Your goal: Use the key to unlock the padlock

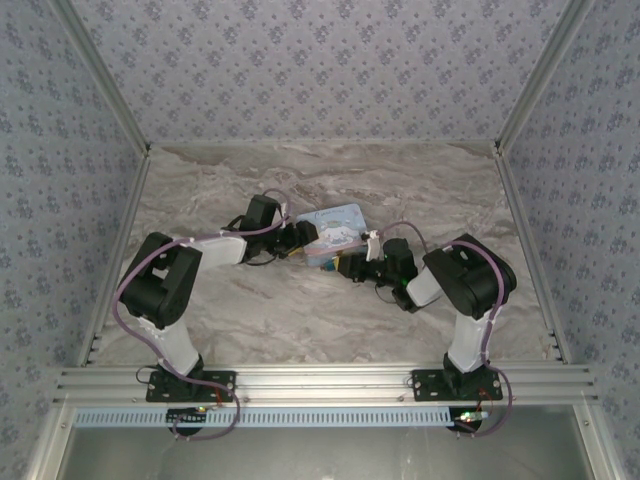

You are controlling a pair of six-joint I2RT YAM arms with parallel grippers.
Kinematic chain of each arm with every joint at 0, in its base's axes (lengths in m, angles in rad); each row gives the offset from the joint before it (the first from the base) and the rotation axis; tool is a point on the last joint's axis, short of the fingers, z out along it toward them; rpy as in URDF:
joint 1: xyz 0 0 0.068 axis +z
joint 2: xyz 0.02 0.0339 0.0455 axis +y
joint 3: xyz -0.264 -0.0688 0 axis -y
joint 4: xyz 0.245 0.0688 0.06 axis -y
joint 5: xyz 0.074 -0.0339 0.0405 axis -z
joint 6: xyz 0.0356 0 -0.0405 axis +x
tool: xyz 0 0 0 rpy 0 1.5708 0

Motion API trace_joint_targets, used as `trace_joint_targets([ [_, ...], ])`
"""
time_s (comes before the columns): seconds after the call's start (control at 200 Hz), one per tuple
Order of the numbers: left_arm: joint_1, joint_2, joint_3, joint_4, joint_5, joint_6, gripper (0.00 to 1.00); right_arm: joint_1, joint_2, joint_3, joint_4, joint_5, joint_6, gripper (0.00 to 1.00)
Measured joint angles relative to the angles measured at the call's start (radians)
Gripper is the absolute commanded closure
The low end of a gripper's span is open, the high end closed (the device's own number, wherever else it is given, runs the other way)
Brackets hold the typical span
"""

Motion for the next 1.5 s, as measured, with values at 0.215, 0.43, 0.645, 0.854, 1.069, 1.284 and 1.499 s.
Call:
trace_joint_targets([
  [0.215, 0.000, 0.000, 0.000, 0.000, 0.000, 0.000, 0.31, -0.002, 0.001, -0.006, 0.000, 0.002, 0.003, 0.90],
  [0.43, 0.000, 0.000, 0.000, 0.001, -0.004, 0.000, 0.31, -0.003, 0.001, -0.008, 0.001, 0.002, 0.003, 0.98],
  [0.645, 0.000, 0.000, 0.000, 0.001, -0.005, 0.000, 0.31, -0.006, 0.001, -0.017, 0.010, 0.007, 0.008, 1.00],
  [0.854, -0.001, 0.000, 0.000, 0.000, -0.004, 0.000, 0.31, -0.019, -0.008, -0.046, 0.034, 0.018, 0.021, 1.00],
  [1.069, -0.001, 0.000, 0.000, 0.000, -0.004, 0.000, 0.31, -0.037, -0.062, -0.076, 0.025, 0.042, 0.022, 1.00],
  [1.284, -0.001, -0.001, 0.000, 0.001, -0.008, -0.001, 0.31, -0.048, -0.119, -0.089, -0.002, 0.055, 0.021, 1.00],
  [1.499, -0.001, -0.013, -0.002, -0.013, -0.014, -0.004, 0.23, -0.056, -0.227, -0.102, -0.082, 0.077, 0.006, 1.00],
])
